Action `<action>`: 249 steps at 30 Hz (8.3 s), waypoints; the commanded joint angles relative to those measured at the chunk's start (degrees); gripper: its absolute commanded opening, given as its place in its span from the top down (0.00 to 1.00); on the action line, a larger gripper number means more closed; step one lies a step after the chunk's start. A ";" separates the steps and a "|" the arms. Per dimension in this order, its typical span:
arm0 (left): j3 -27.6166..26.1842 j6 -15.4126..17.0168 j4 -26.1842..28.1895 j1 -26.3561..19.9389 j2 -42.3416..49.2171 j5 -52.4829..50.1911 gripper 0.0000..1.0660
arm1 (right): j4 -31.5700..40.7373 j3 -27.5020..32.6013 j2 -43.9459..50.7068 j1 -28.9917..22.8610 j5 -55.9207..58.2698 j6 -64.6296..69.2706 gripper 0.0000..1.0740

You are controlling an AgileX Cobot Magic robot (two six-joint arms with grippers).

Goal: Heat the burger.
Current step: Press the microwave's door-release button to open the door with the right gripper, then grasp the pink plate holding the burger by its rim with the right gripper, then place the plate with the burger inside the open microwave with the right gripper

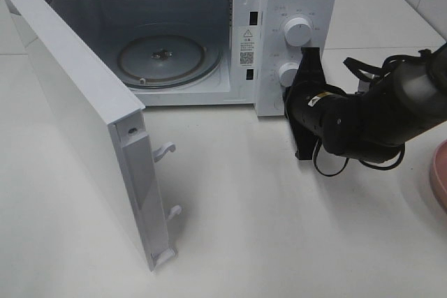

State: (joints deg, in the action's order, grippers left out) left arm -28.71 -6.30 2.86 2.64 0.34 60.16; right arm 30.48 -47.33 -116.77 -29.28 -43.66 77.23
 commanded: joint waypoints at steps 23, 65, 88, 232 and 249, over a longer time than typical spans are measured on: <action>0.23 0.11 0.17 0.23 1.32 -0.52 0.08 | -3.38 3.44 19.54 0.52 33.69 -55.29 0.97; 0.23 0.11 0.17 0.23 1.32 -0.52 0.08 | -36.67 3.32 41.88 24.92 87.03 -80.62 0.07; 0.23 0.11 0.17 0.23 1.32 -0.52 0.08 | -40.45 3.32 24.47 27.85 77.12 -79.30 0.14; 0.23 0.11 0.17 0.23 1.32 -0.52 0.08 | -65.95 14.09 45.38 -13.18 99.98 -48.87 1.00; 0.23 0.11 0.17 0.23 1.32 -0.52 0.08 | -66.92 14.09 45.38 -25.61 99.35 -49.10 1.00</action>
State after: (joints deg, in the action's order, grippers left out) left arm -28.71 -6.30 2.81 2.64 0.34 60.16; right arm -32.83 -33.29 -71.85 -53.34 54.55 28.25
